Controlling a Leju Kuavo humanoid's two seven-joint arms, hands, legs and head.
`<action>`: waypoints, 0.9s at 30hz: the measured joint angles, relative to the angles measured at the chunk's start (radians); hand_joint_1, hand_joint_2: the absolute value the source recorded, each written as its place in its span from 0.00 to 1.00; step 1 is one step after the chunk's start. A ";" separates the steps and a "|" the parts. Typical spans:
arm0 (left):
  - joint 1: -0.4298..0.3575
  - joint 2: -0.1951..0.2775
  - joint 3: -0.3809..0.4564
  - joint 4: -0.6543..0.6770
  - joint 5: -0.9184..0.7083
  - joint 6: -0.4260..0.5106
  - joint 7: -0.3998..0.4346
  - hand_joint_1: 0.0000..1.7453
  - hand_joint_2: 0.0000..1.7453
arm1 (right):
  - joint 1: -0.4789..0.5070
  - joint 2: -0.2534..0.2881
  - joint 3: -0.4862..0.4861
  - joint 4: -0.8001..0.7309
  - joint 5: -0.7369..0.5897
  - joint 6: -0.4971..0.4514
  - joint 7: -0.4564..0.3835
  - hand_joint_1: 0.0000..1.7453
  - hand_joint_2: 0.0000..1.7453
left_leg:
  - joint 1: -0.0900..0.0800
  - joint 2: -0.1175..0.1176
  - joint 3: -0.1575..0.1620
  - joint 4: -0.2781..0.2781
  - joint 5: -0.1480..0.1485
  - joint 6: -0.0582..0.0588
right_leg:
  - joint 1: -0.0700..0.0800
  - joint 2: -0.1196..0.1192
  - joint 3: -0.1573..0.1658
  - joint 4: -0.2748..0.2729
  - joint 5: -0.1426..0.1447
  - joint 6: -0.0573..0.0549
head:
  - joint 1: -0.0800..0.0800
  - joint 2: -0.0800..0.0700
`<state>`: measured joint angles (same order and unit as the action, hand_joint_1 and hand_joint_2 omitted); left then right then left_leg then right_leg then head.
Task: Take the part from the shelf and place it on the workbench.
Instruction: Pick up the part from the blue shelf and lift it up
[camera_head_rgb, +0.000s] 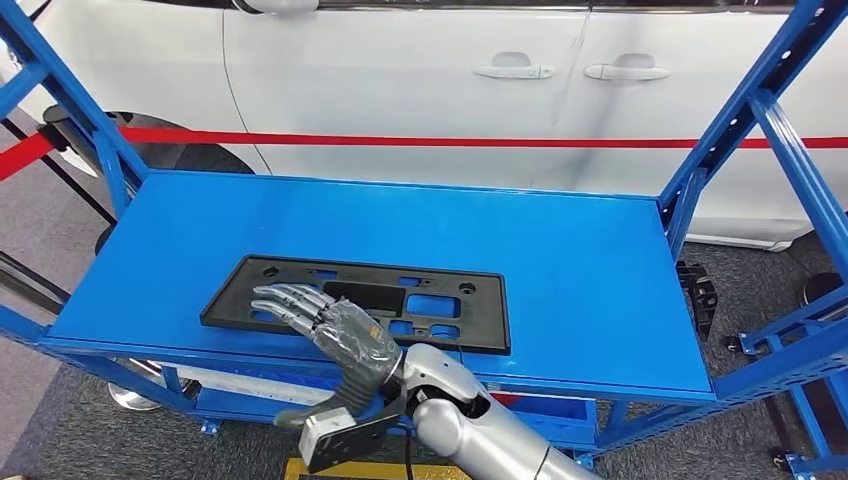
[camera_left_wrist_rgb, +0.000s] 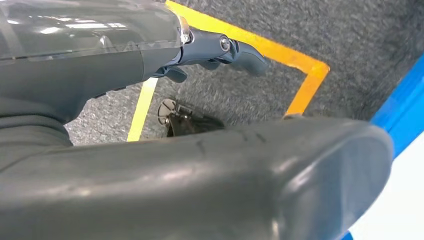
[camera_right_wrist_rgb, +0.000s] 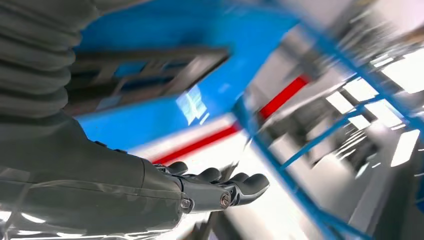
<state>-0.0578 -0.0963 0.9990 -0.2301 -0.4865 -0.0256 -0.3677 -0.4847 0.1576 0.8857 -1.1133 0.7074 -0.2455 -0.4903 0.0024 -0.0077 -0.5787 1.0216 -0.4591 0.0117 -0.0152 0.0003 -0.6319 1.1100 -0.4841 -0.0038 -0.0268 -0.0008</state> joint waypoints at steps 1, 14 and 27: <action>0.000 -0.001 0.001 0.000 -0.007 0.000 -0.001 0.00 0.00 | -0.010 0.005 0.008 0.031 0.051 -0.052 0.022 0.00 1.00 | -0.001 -0.001 -0.002 0.004 -0.004 -0.005 | 0.001 0.001 0.014 -0.034 0.009 -0.003 | -0.001 0.000; -0.001 0.000 0.004 0.000 -0.080 -0.008 -0.012 0.00 0.00 | -0.062 0.062 0.030 0.395 0.553 -0.390 0.345 0.00 1.00 | 0.012 0.003 -0.083 0.145 -0.028 -0.049 | 0.001 0.005 0.041 -0.070 0.005 -0.031 | -0.003 0.000; -0.006 0.002 0.004 0.000 -0.086 -0.012 -0.012 0.00 0.00 | -0.079 0.078 0.024 0.463 0.589 -0.379 0.364 0.00 1.00 | 0.001 0.003 -0.011 -0.007 0.012 0.012 | 0.004 0.005 -0.102 0.202 -0.113 0.002 | 0.000 0.000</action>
<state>-0.0639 -0.0944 1.0025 -0.2296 -0.5726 -0.0374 -0.3795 -0.5638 0.2354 0.9102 -0.6504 1.2964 -0.6249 -0.1262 0.0033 -0.0049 -0.5897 1.0145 -0.4474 0.0235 -0.0108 0.0052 -0.7343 1.3122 -0.5968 -0.0018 -0.0271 -0.0008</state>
